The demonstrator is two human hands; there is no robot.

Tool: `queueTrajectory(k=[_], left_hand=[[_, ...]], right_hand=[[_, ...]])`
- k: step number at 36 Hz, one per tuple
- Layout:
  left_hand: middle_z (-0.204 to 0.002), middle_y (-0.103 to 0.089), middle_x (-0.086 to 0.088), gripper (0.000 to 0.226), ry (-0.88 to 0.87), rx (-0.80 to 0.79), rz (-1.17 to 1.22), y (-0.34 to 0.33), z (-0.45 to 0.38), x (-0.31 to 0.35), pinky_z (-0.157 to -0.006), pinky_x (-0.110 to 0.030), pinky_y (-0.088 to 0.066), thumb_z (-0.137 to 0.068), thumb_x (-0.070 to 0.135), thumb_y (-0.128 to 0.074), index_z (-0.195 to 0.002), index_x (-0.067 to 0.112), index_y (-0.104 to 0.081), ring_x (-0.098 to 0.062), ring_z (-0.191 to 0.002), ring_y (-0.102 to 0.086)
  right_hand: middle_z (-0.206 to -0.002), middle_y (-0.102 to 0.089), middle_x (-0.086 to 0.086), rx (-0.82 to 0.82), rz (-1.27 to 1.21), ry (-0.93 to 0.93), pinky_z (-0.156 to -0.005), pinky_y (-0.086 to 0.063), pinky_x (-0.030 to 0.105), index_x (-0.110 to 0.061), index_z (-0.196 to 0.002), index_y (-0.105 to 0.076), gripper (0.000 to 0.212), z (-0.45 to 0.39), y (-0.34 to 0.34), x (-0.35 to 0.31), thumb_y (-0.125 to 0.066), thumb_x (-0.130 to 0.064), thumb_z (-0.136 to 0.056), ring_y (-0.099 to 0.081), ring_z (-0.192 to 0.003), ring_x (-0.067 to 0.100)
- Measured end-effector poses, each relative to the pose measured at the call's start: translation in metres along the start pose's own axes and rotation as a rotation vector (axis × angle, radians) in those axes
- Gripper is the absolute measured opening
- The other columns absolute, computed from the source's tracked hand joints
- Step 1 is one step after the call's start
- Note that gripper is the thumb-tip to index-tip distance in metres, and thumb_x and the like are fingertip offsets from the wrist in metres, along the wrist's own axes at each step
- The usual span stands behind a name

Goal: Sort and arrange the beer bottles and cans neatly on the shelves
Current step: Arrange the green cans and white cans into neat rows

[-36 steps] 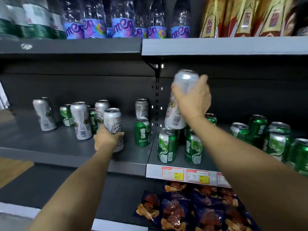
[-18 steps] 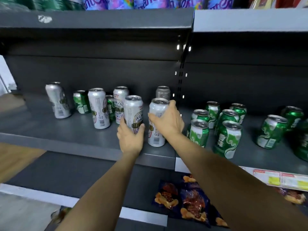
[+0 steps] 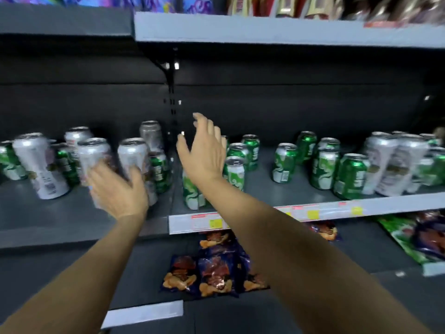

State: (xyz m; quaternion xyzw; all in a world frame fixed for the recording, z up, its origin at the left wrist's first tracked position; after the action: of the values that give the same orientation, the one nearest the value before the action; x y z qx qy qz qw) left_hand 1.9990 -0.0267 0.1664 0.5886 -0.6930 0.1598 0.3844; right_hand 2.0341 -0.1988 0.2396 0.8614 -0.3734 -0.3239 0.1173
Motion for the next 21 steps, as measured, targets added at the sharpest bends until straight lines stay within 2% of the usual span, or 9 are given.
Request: queueTrajectory(k=[5,9,13,17,21], left_hand=[[-0.118,-0.049,-0.030,0.047,-0.064,-0.086,0.065,-0.030,0.054,0.076,-0.093,-0.051,-0.032,-0.090,0.028,-0.053,-0.121,-0.007,-0.048,-0.043,-0.113,-0.045],[-0.111,-0.053,-0.024,0.037,-0.091,-0.216,0.143,-0.063,0.118,0.140,-0.087,-0.048,-0.035,-0.090,0.023,-0.058,-0.118,-0.001,-0.051,-0.040,-0.107,-0.047],[-0.104,-0.054,-0.023,0.032,-0.160,-0.390,0.232,-0.100,0.186,0.204,-0.086,-0.045,-0.037,-0.088,0.021,-0.061,-0.108,-0.002,-0.056,-0.039,-0.102,-0.050],[-0.116,-0.054,-0.016,0.039,-0.190,-0.625,0.258,-0.131,0.245,0.268,-0.089,-0.041,-0.039,-0.088,0.026,-0.067,-0.119,0.006,-0.054,-0.033,-0.110,-0.049],[-0.129,-0.050,-0.008,0.056,-0.270,-0.732,0.240,-0.154,0.277,0.325,-0.099,-0.042,-0.039,-0.085,0.038,-0.068,-0.132,0.015,-0.046,-0.028,-0.121,-0.045]], right_hand=[[-0.124,-0.058,0.003,0.180,0.076,-0.080,-0.091,-0.033,0.039,-0.015,-0.134,-0.048,0.046,0.003,0.091,0.096,-0.057,-0.030,-0.091,-0.049,-0.116,0.025],[-0.124,-0.058,0.005,0.255,0.199,-0.184,-0.093,-0.034,0.041,-0.013,-0.132,-0.050,0.045,0.008,0.171,0.183,-0.057,-0.027,-0.090,-0.050,-0.116,0.028],[-0.127,-0.055,0.006,0.233,0.336,-0.288,-0.096,-0.031,0.039,-0.012,-0.133,-0.047,0.043,0.014,0.241,0.259,-0.053,-0.026,-0.093,-0.047,-0.119,0.028],[-0.126,-0.054,0.011,0.200,0.435,-0.385,-0.095,-0.033,0.041,-0.010,-0.132,-0.046,0.042,0.019,0.295,0.314,-0.051,-0.030,-0.095,-0.045,-0.120,0.032],[-0.128,-0.052,0.013,0.116,0.462,-0.495,-0.094,-0.036,0.044,-0.008,-0.131,-0.043,0.046,0.016,0.326,0.355,-0.053,-0.035,-0.095,-0.045,-0.120,0.034]])
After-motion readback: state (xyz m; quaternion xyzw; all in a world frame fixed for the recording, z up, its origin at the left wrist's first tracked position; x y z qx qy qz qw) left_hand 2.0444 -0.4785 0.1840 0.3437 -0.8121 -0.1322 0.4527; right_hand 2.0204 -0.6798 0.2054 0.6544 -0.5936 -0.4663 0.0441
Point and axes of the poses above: each hand's wrist, its own z-axis away from the middle knuckle, its own y-axis out of the back of the hand, x = y × z, the point moved 4 cm from there along -z, towards the middle knuckle
